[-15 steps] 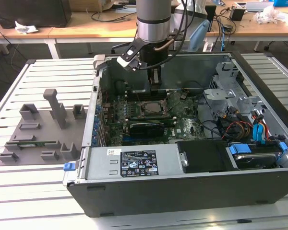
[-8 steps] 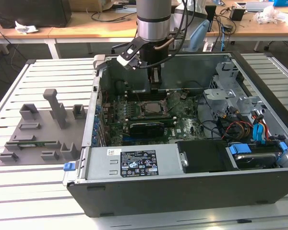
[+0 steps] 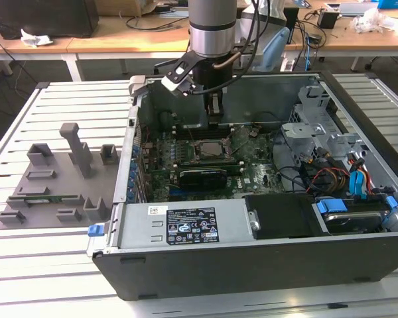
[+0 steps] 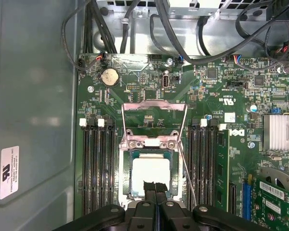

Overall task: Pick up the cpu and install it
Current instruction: 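Close the cpu cover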

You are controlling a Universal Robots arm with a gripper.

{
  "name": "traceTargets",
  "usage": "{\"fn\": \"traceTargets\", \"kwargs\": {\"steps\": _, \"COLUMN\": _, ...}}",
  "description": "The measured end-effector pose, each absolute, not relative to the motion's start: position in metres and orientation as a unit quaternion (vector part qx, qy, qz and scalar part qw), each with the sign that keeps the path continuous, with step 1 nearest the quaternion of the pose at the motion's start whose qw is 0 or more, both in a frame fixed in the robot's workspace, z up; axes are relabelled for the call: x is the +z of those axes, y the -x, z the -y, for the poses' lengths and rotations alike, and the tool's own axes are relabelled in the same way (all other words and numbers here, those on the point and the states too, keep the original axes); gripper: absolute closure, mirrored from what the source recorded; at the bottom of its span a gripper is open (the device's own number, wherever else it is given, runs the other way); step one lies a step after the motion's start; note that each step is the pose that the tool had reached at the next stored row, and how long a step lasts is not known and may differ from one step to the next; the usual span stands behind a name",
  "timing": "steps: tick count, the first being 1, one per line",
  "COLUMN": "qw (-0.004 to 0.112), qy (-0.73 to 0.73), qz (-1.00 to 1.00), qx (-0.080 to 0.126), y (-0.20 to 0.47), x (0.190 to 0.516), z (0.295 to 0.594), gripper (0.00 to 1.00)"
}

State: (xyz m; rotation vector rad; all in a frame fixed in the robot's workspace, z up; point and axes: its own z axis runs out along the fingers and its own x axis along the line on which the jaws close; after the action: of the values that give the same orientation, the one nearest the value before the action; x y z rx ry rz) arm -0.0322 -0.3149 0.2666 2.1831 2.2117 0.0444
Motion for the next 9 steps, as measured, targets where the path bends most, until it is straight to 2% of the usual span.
{"fn": "traceTargets", "kwargs": {"steps": 9, "qw": 0.017, "qy": -0.702, "qz": -0.712, "qx": 0.014, "y": 0.0248, "x": 0.2667, "z": 0.3150, "gripper": 0.89}}
